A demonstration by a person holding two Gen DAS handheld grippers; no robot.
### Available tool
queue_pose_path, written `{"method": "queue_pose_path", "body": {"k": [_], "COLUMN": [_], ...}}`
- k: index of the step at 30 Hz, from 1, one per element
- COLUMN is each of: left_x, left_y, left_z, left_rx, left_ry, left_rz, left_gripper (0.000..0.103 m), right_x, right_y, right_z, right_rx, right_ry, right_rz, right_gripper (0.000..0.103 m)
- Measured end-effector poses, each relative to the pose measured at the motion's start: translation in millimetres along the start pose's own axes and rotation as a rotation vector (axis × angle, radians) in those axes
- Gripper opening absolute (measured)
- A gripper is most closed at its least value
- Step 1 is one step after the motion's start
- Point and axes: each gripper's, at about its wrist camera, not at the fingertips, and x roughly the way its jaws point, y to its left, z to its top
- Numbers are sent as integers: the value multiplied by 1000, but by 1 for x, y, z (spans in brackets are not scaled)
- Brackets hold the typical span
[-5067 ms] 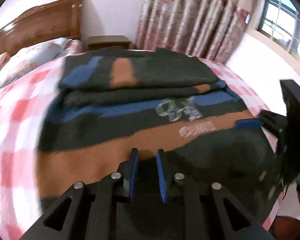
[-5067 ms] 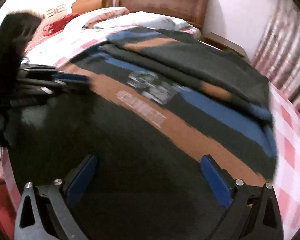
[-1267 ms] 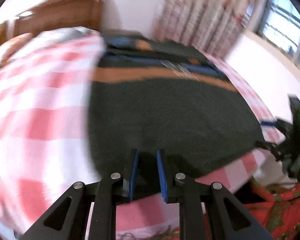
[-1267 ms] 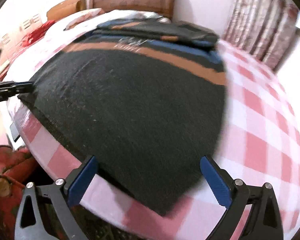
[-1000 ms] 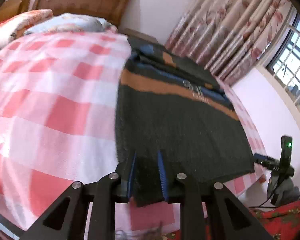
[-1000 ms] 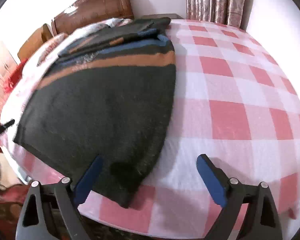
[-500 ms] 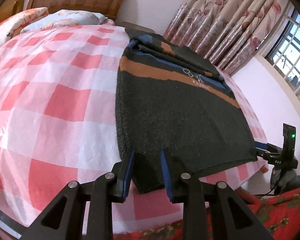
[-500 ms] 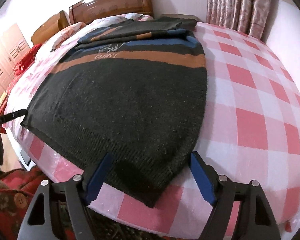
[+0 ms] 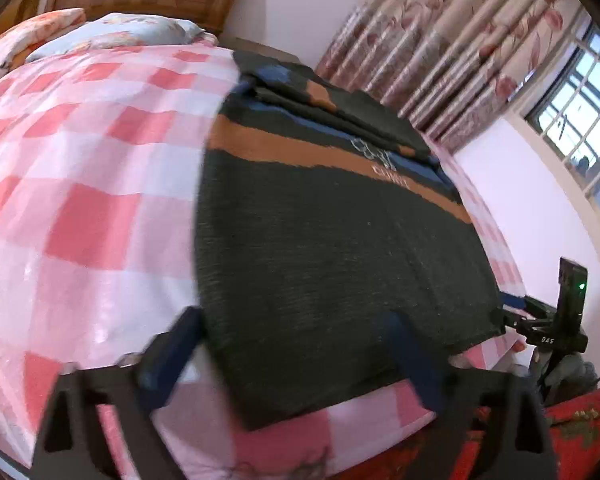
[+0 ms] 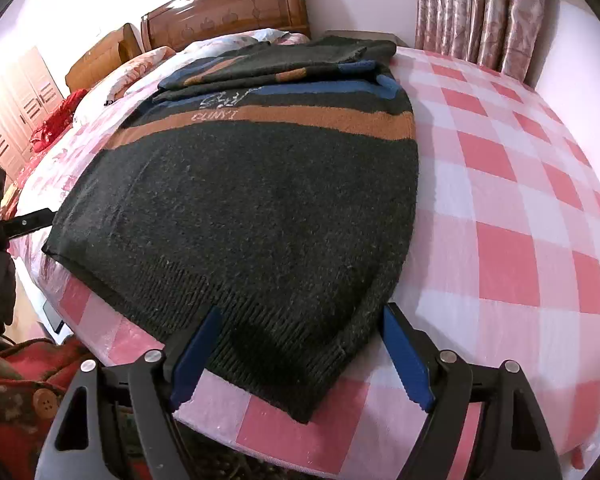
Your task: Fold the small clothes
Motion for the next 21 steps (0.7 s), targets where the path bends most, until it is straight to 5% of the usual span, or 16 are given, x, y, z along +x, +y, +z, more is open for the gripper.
{"method": "queue_pose_path", "body": {"k": [5, 6, 7, 8, 15, 21], "left_x": [24, 23, 20, 20, -11, -79], "left_y": [-29, -30, -30, -25, -2, 8], "left_z": [3, 3, 4, 5, -3, -31], "left_rx": [86, 77, 70, 41, -62, -58], "left_ry": [51, 35, 17, 38, -31, -85], "left_rz": [196, 211, 241, 194, -59, -326], "left_gripper": [100, 84, 31, 14, 13, 13], "right_x": [5, 4, 2, 1, -15, -90], "right_y": [10, 12, 11, 8, -17, -16], "right_z": [1, 0, 1, 1, -11, -46], "right_rx": [-39, -48, -36, 6, 90, -26], "right_ry": [-24, -38, -58, -65, -112, -164], "right_rz": [-63, -80, -52, 11, 148, 497], "right_gripper": [103, 103, 103, 103, 103, 103]}}
